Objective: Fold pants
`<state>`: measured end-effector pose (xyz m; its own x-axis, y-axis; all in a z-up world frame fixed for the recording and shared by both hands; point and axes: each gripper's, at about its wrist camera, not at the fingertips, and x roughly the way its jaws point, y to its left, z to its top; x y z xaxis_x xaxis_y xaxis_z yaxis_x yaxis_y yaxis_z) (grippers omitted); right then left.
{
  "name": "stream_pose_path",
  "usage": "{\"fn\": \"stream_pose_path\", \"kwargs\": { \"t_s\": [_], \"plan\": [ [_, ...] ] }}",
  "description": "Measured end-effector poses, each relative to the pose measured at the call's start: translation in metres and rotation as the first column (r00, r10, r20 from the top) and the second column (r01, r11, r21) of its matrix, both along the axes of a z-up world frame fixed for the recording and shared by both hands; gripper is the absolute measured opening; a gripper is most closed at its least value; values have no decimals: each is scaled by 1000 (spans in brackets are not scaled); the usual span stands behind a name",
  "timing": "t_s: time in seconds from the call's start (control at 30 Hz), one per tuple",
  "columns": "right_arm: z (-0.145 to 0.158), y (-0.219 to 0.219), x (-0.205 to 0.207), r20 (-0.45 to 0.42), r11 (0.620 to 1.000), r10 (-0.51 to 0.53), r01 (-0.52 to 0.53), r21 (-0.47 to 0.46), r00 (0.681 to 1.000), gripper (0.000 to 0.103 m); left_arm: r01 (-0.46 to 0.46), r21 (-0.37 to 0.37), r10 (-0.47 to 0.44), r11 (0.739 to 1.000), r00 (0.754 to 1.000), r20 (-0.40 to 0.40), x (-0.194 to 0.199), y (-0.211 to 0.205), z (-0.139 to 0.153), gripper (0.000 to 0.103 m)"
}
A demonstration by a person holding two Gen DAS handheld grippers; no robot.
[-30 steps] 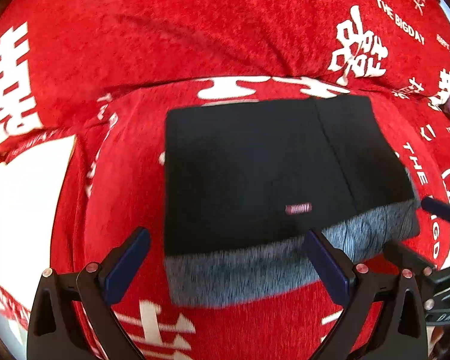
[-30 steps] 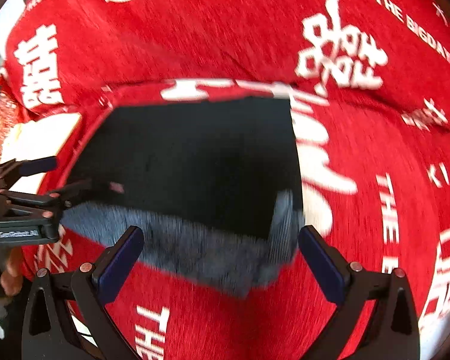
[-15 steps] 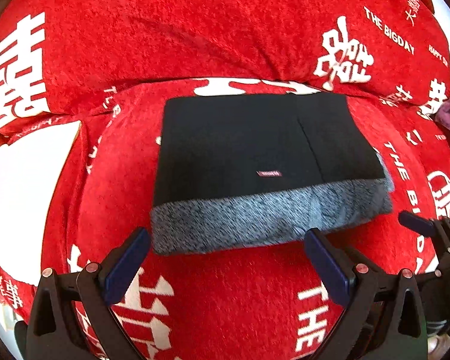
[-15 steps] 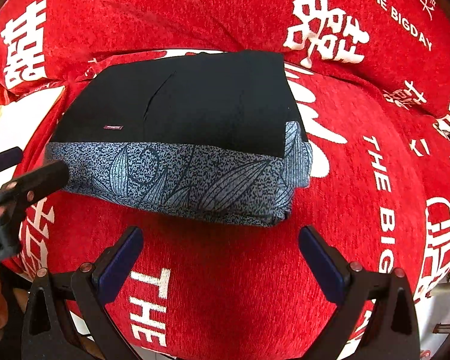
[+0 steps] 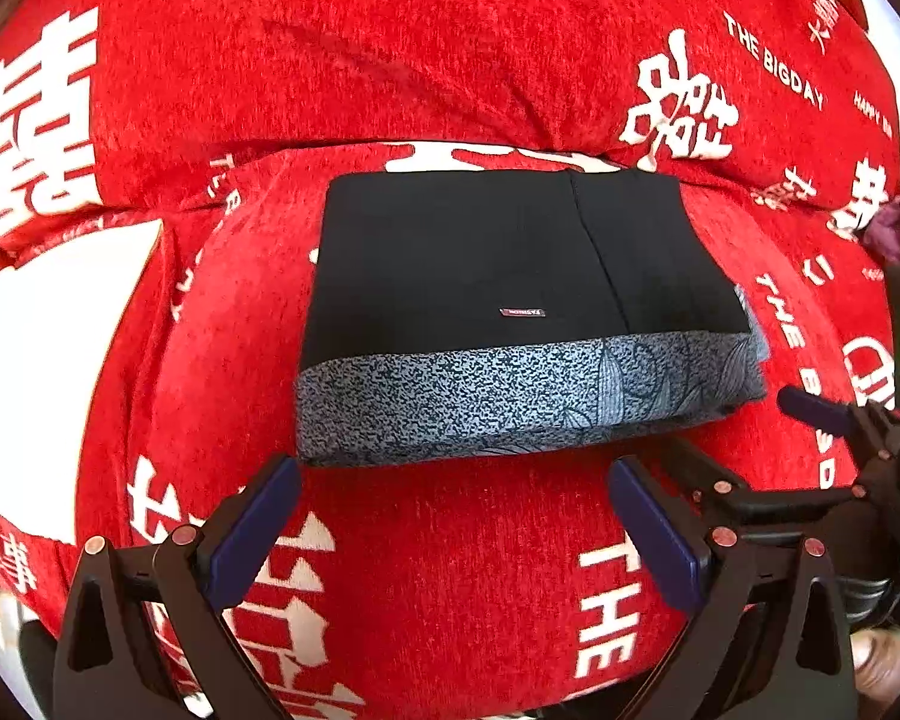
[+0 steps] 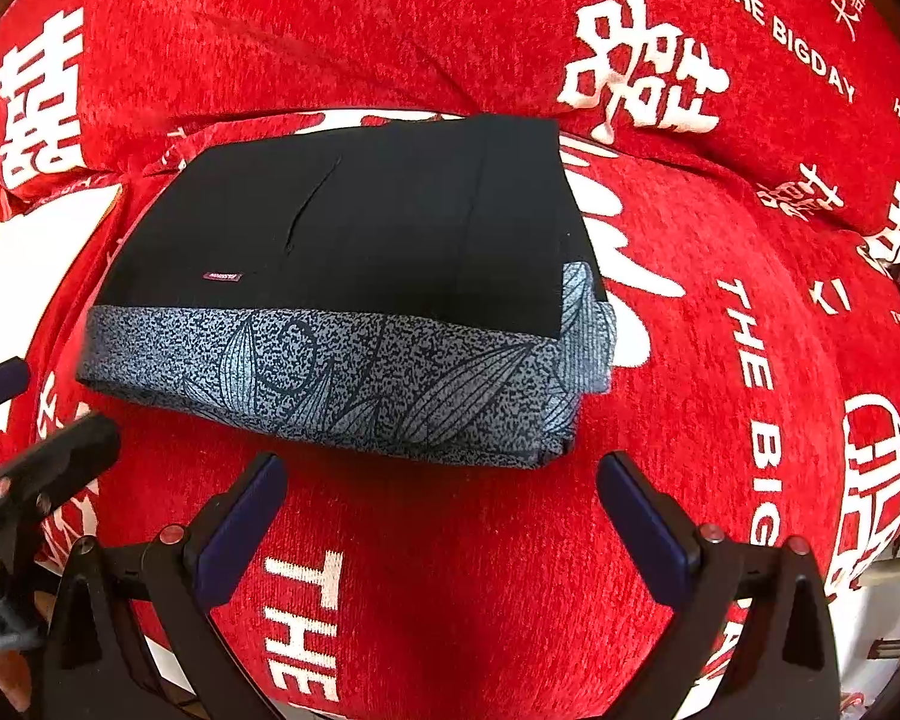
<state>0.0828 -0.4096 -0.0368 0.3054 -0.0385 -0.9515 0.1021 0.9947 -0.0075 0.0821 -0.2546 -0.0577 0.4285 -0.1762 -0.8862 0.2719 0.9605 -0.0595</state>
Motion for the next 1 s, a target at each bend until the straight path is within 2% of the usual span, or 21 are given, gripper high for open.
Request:
{"fn": "stream_pose_path", "kwargs": {
  "t_s": [0.1,0.3,1.0],
  "plan": [
    [-1,1,1,-2,1000,5,-5,6,1000,103,8,26,-8,1000,1000,23,-3,-2,2,103],
    [-3,6,3,-5,1000,18,-18,-6,1000,103,-4,37,3,999,1000,16,-4,-2,2,103],
    [5,5,5,17,999,16,-15,-28,1000,103,0,32,0,999,1000,12,-1,-1,3,103]
  ]
}}
